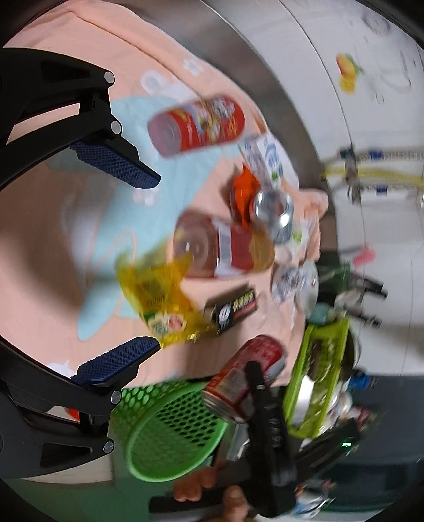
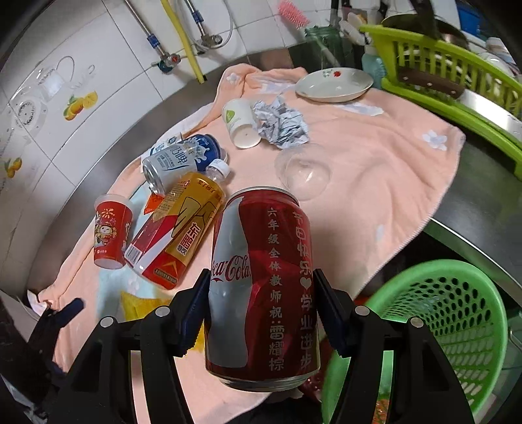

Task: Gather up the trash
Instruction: 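Drop the Coca-Cola can into the green basket while the left gripper grasps the chip bag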

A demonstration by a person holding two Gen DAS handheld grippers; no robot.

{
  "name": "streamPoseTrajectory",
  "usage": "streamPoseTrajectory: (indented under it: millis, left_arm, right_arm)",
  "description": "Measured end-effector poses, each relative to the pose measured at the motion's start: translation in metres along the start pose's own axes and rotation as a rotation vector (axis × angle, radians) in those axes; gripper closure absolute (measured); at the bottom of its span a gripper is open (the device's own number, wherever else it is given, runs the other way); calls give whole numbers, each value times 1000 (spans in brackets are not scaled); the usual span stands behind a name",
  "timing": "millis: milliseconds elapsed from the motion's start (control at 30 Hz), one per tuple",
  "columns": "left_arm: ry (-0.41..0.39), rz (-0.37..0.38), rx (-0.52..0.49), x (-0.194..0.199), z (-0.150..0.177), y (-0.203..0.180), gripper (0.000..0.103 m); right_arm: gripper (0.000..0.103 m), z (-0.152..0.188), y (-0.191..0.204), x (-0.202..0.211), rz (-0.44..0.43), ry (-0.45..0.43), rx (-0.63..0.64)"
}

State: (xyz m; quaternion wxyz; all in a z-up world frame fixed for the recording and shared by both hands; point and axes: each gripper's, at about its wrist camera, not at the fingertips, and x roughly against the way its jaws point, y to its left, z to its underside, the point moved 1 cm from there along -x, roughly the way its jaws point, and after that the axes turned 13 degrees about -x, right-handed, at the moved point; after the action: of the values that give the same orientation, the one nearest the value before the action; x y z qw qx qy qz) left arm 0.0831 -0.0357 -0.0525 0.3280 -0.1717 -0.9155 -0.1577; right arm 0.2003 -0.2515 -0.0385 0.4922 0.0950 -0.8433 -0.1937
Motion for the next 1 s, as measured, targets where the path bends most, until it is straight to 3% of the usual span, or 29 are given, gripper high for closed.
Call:
streamPoseTrajectory:
  millis: [100,333,600,833,967,1000]
  left_arm:
    - [23,60,-14,-18,-4,-9,12]
    - [59,66,-96,-46,-10,-22,14]
    - [84,121,-108,-58,-8,-25,43]
    - [65,134,-106,-54,-9,-25,60]
    - [70,169,-92,-53,-9,-24,89]
    - [74,180,-87,-54,-8,-24,89]
  right_arm:
    - [44,8,-8,13,18,-21,3]
    - [44,31,-53,31,110,-49,-35]
    - [44,62,-125,17,243,-8,-143]
    - [43,81,-167,-13,300,53,-207]
    - [43,85,-184,-36,333,106,-239]
    - [43,85,-187,-42,338,122,-248]
